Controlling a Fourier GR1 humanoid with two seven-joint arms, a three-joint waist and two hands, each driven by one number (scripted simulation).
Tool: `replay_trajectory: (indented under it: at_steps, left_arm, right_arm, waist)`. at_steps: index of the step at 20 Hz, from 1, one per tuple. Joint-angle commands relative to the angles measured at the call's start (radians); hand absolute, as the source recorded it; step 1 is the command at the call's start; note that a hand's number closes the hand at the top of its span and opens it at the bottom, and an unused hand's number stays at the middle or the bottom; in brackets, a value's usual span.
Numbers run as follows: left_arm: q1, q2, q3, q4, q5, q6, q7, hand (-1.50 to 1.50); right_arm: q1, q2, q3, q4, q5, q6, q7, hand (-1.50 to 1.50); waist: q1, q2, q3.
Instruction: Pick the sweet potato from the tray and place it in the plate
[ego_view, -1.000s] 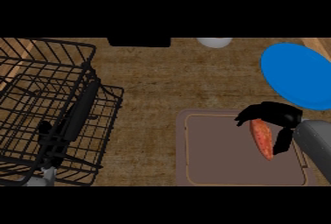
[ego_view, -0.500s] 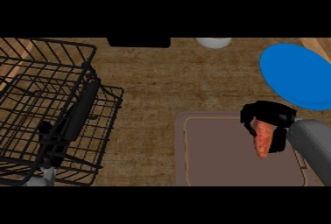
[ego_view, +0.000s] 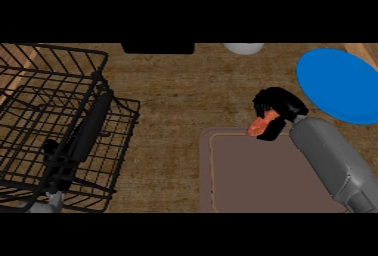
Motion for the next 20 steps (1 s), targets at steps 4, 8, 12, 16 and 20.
replay_trajectory:
  at_steps: [4,8,12,16,20]
  left_arm:
    - [-0.084,0.015,0.05,-0.035,0.025,0.004,0.011,0.0]
    - [-0.083,-0.007,0.032,-0.04,0.016,0.024,0.014,0.0]
    - [-0.102,0.0,0.045,-0.018,0.021,0.009,0.014,0.0]
    - [-0.115,-0.006,0.037,-0.029,0.007,0.02,0.014,0.0]
    - [-0.092,0.0,0.035,-0.065,0.012,0.014,0.022,0.0]
  right_arm:
    - [-0.074,0.01,-0.109,-0.104,0.043,-0.368,0.181,1.5]
    - [-0.083,0.002,-0.137,-0.147,0.115,-0.56,0.288,1.5]
    - [-0.074,-0.038,-0.188,-0.187,0.124,-0.594,0.389,1.5]
    - [-0.019,-0.088,-0.292,-0.179,0.02,-0.573,0.328,1.5]
    - [-0.031,-0.152,-0.372,-0.135,-0.035,-0.535,0.3,1.5]
  waist:
    - [-0.033,-0.015,0.016]
    - [-0.034,-0.011,0.016]
    - [-0.032,-0.008,0.015]
    - [-0.022,-0.003,0.017]
    - [-0.006,-0.001,0.017]
